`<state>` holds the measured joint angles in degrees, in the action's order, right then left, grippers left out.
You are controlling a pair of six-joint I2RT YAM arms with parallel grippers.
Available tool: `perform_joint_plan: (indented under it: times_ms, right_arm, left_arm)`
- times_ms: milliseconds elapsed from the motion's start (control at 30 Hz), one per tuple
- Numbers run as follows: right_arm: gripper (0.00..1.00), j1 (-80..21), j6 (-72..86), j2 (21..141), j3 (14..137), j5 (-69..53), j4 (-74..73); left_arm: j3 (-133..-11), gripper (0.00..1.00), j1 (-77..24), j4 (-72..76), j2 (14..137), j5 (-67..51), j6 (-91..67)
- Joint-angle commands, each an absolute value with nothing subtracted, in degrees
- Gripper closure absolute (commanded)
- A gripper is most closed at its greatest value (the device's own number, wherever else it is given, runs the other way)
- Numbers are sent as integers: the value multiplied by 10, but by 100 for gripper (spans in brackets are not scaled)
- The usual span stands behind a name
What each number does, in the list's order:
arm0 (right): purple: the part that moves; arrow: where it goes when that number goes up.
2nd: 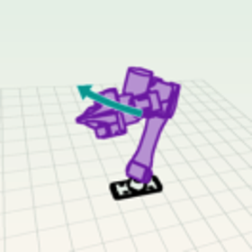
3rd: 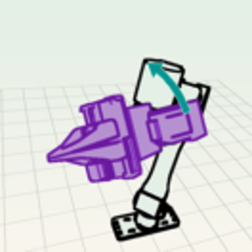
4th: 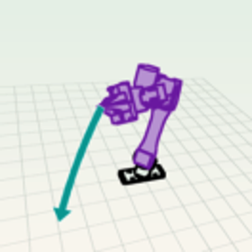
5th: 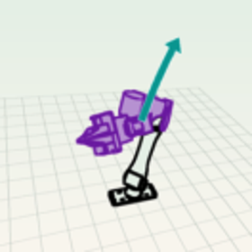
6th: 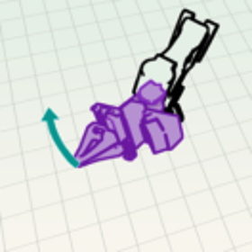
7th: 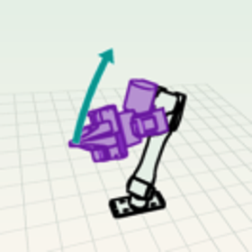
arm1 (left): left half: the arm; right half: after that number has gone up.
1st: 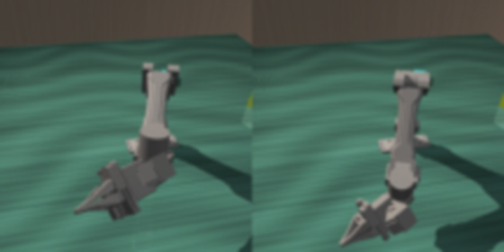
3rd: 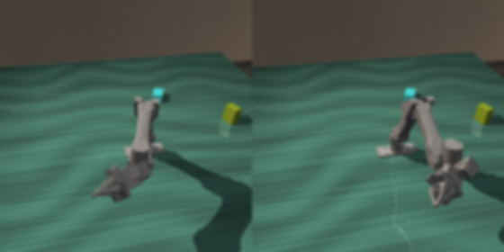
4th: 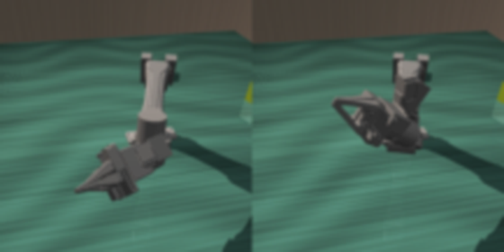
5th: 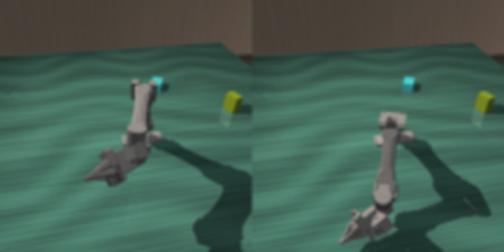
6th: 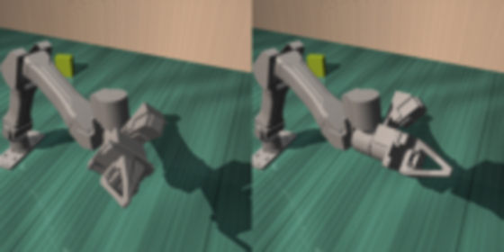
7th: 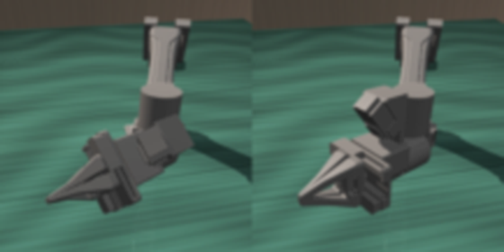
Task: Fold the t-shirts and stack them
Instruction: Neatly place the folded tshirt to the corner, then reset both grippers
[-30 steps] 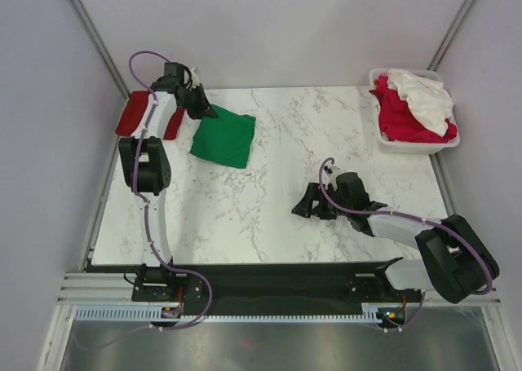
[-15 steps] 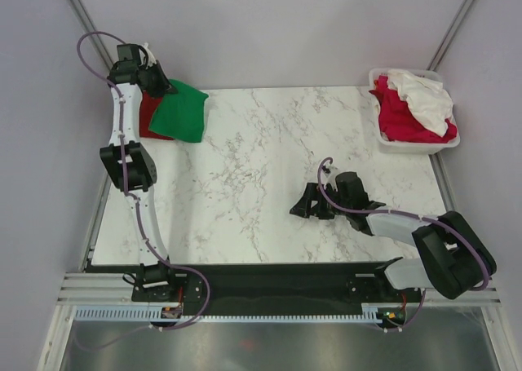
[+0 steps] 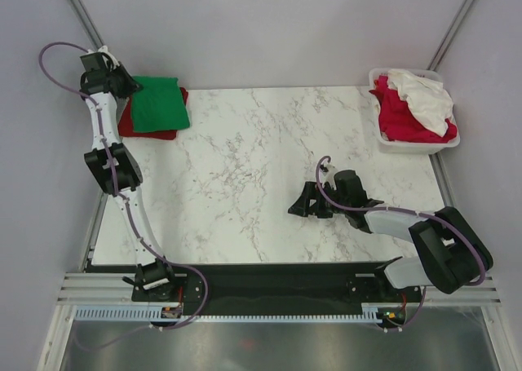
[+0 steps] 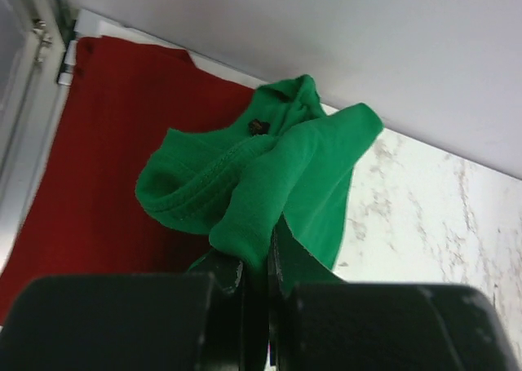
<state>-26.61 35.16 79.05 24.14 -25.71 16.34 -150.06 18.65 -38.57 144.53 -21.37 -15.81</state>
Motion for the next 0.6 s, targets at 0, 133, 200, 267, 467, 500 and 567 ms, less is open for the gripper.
perform_joint_plan:
  times_ms: [0, 133, 200, 267, 467, 500, 567]
  right_arm:
    - [7, -265, 338, 806, 248, -258, 151]
    - [6, -265, 339, 809, 250, -258, 152]
    - [6, -265, 339, 809, 249, -259, 151]
    - [6, -264, 340, 809, 249, -258, 151]
    - [5, -264, 339, 810, 250, -258, 152]
    - [5, -264, 340, 809, 249, -258, 153]
    - [5, -263, 339, 807, 248, -257, 154]
  left_arm:
    - [-1526, 97, 203, -316, 1463, -227, -175]
    - [-1523, 71, 207, -266, 1495, -194, -157]
    - [-1520, 61, 206, -237, 1503, -169, -150]
    - [-1502, 42, 206, -225, 1500, -107, -141]
    - [-1466, 0, 207, -228, 1437, -5, -134]
    - [-1465, 0, 207, -229, 1422, -2, -137]
    - [-1463, 0, 207, -235, 1382, 16, -148]
